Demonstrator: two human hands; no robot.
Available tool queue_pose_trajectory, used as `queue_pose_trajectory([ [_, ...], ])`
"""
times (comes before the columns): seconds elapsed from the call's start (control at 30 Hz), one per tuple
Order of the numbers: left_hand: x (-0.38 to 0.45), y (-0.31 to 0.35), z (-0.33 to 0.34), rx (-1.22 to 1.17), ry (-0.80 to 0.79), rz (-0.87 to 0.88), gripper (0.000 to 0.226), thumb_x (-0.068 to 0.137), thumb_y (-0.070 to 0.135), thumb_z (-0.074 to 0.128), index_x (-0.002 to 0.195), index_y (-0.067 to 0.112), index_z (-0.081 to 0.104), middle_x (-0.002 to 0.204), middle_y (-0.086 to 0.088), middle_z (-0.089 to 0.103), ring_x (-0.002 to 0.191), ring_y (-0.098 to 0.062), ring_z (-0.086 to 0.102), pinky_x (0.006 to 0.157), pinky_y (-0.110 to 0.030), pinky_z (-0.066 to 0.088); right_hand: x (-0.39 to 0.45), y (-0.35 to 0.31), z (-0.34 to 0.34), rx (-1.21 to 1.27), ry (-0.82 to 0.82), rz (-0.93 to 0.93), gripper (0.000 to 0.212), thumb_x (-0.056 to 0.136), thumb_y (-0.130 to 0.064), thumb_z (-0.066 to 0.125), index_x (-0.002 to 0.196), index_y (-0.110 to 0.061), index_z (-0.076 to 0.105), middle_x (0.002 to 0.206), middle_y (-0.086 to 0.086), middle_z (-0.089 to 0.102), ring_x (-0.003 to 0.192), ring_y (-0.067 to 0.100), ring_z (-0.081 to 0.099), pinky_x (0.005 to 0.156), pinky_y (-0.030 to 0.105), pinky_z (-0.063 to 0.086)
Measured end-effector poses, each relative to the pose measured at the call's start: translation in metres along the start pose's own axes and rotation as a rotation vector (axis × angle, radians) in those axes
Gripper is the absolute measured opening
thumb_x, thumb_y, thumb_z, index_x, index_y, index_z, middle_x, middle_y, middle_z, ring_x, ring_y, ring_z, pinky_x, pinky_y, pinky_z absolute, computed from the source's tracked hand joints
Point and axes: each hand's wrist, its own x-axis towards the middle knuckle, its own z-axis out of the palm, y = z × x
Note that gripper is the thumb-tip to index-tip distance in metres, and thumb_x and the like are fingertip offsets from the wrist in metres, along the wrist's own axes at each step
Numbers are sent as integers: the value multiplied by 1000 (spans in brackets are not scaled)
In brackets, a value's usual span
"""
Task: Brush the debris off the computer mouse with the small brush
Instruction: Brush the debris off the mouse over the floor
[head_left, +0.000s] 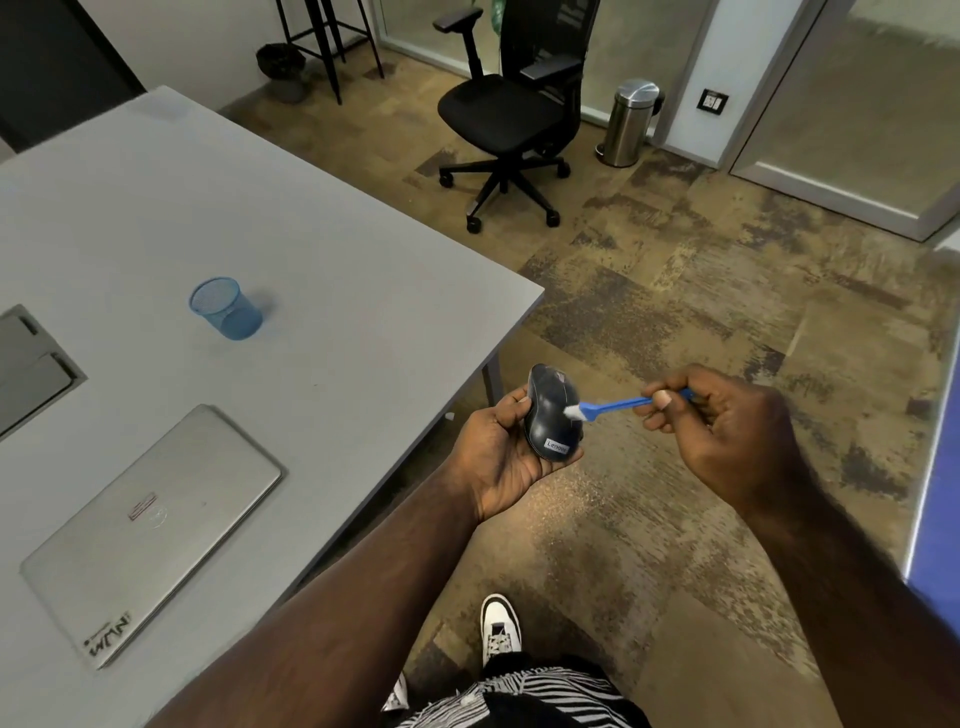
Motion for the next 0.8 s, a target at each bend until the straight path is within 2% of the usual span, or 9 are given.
queue_pose_trajectory([
  [0.13, -1, -2, 1, 17, -12, 7, 42, 100, 17, 34, 141, 11, 44, 130, -21, 54, 101, -35, 61, 83, -50, 53, -2, -4, 7, 46, -92, -39, 14, 93, -20, 59, 98, -21, 73, 79, -15, 74, 69, 2, 74, 58, 35, 63],
  [0.23, -2, -3, 1, 63, -35, 4, 42, 100, 18, 33, 140, 12, 45, 130, -22, 53, 97, -37, 61, 78, -47, 56, 3, 0, 10, -86, 63, 37, 17, 95, -15, 57, 103, -22, 71, 77, -24, 68, 74, -5, 72, 62, 27, 61],
  [0.3, -3, -3, -1, 75, -42, -3, 42, 100, 17, 32, 139, 14, 47, 128, -20, 54, 96, -36, 62, 77, -46, 55, 8, 0, 9, -77, 138, 95, 18, 96, -23, 54, 104, -28, 70, 74, -25, 68, 75, -4, 72, 63, 23, 60],
  [0.43, -2, -7, -3, 105, -60, -10, 38, 98, 15, 33, 127, 16, 57, 119, -19, 60, 92, -34, 64, 74, -42, 56, 13, -5, 16, 56, 26, 165, 17, 91, -33, 54, 93, -40, 69, 79, -21, 75, 64, 1, 73, 59, 17, 58],
  [0.5, -2, -7, -3, 120, -72, -7, 38, 97, 15, 34, 127, 17, 58, 121, -18, 59, 93, -34, 63, 74, -41, 55, 17, 0, 19, -18, 34, 250, 19, 94, -25, 57, 89, -40, 69, 73, -15, 75, 64, 3, 73, 62, 25, 61],
  [0.57, -3, -9, -5, 120, -79, -8, 40, 96, 14, 34, 130, 17, 57, 125, -17, 57, 96, -33, 62, 75, -41, 55, 25, 7, 17, -123, 90, 357, 18, 96, -19, 58, 95, -31, 72, 73, -9, 75, 67, 12, 75, 67, 39, 63],
  [0.6, -3, -9, -6, 117, -80, -8, 41, 96, 14, 35, 130, 17, 57, 126, -17, 57, 98, -32, 62, 76, -41, 54, 28, 9, 14, -120, 105, 394, 17, 97, -18, 58, 98, -26, 72, 75, -7, 75, 67, 14, 75, 67, 41, 64],
  [0.73, -2, -8, -8, 130, -77, 3, 41, 95, 15, 37, 128, 18, 59, 125, -16, 58, 98, -31, 61, 78, -41, 53, 31, 0, 13, 140, 41, 414, 20, 97, -17, 59, 88, -29, 71, 72, -5, 77, 60, 12, 75, 58, 28, 61],
  [0.8, 0, -6, -9, 135, -66, 4, 42, 96, 15, 34, 132, 18, 57, 129, -17, 55, 100, -32, 60, 79, -42, 52, 30, -2, 17, 125, 0, 473, 20, 97, -16, 59, 87, -27, 72, 69, -5, 77, 59, 12, 75, 58, 29, 62],
])
